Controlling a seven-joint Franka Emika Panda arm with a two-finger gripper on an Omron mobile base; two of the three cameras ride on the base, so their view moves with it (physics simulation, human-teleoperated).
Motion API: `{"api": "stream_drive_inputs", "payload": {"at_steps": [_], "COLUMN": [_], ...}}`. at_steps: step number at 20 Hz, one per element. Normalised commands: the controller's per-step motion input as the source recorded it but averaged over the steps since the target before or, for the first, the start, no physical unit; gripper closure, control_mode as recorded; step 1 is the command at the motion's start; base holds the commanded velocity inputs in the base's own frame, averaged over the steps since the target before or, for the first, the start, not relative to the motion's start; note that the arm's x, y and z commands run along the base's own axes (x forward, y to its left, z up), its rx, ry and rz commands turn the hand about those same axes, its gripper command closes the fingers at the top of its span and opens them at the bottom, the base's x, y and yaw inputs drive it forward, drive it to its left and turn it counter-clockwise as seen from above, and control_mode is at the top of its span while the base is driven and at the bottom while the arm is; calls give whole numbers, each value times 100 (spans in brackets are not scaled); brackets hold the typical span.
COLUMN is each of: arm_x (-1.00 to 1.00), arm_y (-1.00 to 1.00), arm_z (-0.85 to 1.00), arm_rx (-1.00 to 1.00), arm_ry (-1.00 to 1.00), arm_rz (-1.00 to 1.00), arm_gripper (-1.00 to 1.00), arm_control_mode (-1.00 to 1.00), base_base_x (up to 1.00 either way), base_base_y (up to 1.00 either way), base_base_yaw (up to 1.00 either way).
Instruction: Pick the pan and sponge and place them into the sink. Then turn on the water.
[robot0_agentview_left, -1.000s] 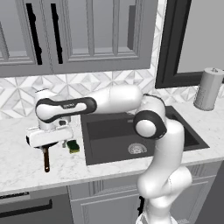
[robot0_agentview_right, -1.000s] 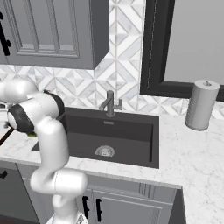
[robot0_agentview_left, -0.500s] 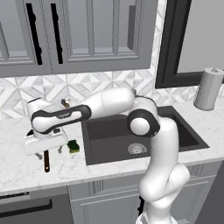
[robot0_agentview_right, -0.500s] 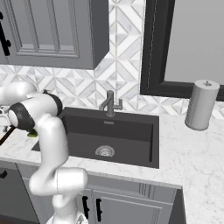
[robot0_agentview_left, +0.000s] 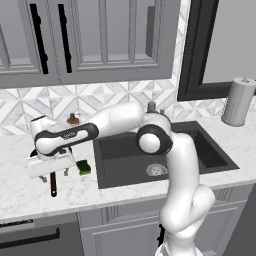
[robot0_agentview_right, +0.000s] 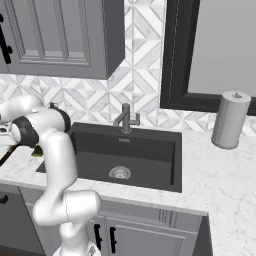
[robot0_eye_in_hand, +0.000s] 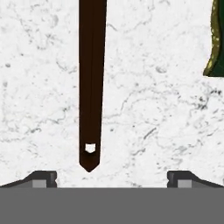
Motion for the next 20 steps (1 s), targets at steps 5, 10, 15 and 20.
{"api": "stream_drive_inputs", "payload": {"at_steps": [5,10,15,20], "arm_x": [26,6,0,0], "arm_y": [26,27,1,-1], "arm_z": [-33,-32,-18,-11], "arm_rx": [0,0,0,0], "arm_ry": [0,0,0,0], "arm_rz": [-3,-1,0,0], "arm_gripper": [-100,-100,-100,-100], "arm_control_mode": [-100,-100,-100,-100], "base_base_x": [0,0,0,0], "base_base_y": [0,0,0,0], "base_base_yaw": [0,0,0,0]}}
